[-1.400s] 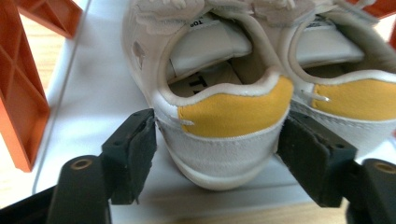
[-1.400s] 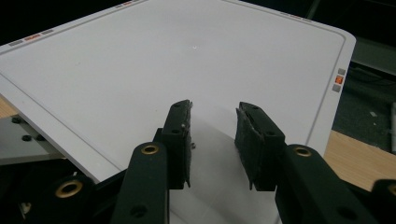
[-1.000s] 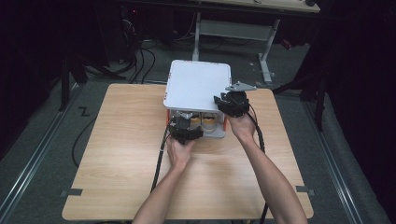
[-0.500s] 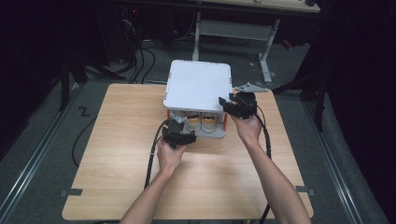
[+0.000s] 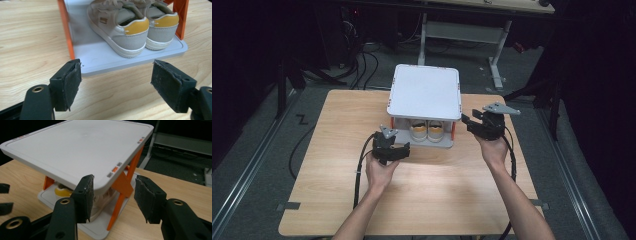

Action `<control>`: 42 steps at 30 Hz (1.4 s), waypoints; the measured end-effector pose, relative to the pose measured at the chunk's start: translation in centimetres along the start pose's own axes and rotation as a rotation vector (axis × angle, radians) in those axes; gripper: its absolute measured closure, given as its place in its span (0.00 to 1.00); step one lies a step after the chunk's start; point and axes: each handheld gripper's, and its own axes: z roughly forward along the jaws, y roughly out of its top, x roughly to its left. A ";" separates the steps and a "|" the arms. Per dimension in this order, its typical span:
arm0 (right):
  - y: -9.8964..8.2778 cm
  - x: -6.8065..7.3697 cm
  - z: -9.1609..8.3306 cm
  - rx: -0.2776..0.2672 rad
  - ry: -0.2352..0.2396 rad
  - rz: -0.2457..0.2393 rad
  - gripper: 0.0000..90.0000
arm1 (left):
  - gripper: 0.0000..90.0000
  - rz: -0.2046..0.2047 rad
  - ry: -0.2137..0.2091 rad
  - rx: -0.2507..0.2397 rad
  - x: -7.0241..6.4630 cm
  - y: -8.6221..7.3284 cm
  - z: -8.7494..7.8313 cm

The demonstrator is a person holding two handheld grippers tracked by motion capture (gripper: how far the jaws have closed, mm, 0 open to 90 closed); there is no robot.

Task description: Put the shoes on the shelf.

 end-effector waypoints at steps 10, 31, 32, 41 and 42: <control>-5.1 -1.5 -3.9 -0.015 -0.010 0.059 0.53 | 0.27 -0.013 -0.004 -0.022 2.5 -2.0 -2.9; -15.3 -2.6 -6.5 0.121 -0.090 0.109 0.52 | 0.27 -0.016 0.020 0.047 4.2 -7.6 -3.7; -15.7 -2.7 -6.4 0.135 -0.093 0.112 0.51 | 0.27 -0.017 0.025 0.052 4.4 -7.9 -3.7; -17.8 -3.7 -5.6 0.227 -0.135 0.124 0.48 | 0.28 0.007 0.093 0.109 5.3 -9.7 -2.8; -17.9 -3.8 -5.4 0.236 -0.138 0.123 0.48 | 0.28 0.009 0.097 0.118 5.3 -9.8 -2.6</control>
